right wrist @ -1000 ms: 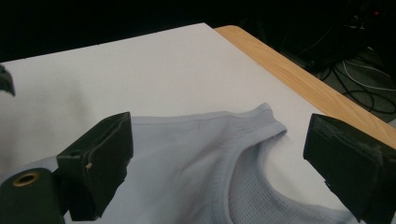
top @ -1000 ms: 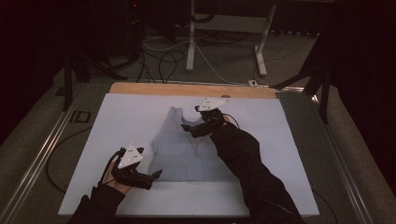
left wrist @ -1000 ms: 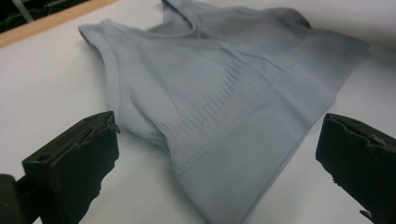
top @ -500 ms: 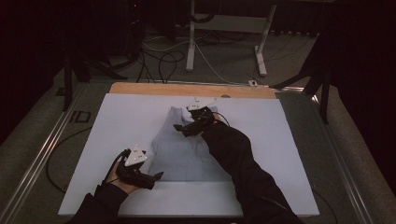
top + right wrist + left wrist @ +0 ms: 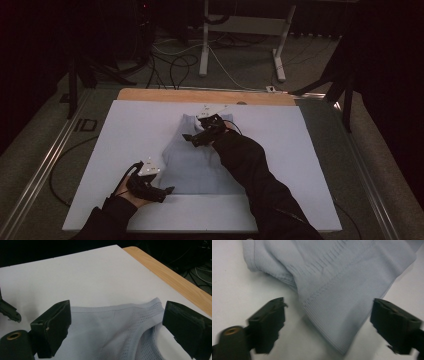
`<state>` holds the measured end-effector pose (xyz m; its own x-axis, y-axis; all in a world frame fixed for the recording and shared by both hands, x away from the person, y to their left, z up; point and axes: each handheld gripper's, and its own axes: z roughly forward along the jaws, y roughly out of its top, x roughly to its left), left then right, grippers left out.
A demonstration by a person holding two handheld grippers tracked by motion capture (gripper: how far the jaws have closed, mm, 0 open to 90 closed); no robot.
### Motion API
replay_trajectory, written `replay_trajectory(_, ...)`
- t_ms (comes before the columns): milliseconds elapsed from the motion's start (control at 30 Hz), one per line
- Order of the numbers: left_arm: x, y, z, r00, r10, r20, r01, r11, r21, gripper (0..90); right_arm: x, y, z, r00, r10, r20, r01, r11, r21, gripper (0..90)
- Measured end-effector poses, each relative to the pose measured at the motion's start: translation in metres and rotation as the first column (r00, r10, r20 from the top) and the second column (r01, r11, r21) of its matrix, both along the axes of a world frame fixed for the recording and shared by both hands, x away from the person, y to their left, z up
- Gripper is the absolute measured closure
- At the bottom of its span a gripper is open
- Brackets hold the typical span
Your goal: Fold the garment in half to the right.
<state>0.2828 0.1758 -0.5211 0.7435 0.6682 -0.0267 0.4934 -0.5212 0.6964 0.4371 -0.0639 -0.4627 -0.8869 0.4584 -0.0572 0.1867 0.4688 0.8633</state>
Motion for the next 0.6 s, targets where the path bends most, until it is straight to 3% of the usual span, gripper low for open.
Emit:
replay_trajectory(333, 0.0038, -0.0027, -0.0088, 0.9988, -0.004, -0.048, 0.005, 0.9999, 0.012, 35.7, 0.0023, 0.0048, -0.0027, 0.9999, 0.005, -0.011, -0.005, 1.000, -0.008, 8.4)
replay_trajectory(600, -0.0007, -0.0095, -0.0082, 0.9989, -0.019, -0.044, 0.019, 0.9997, 0.013, 53.2, 0.0030, 0.0088, -0.0046, 0.9998, 0.011, -0.018, -0.011, 1.000, -0.015, 8.4)
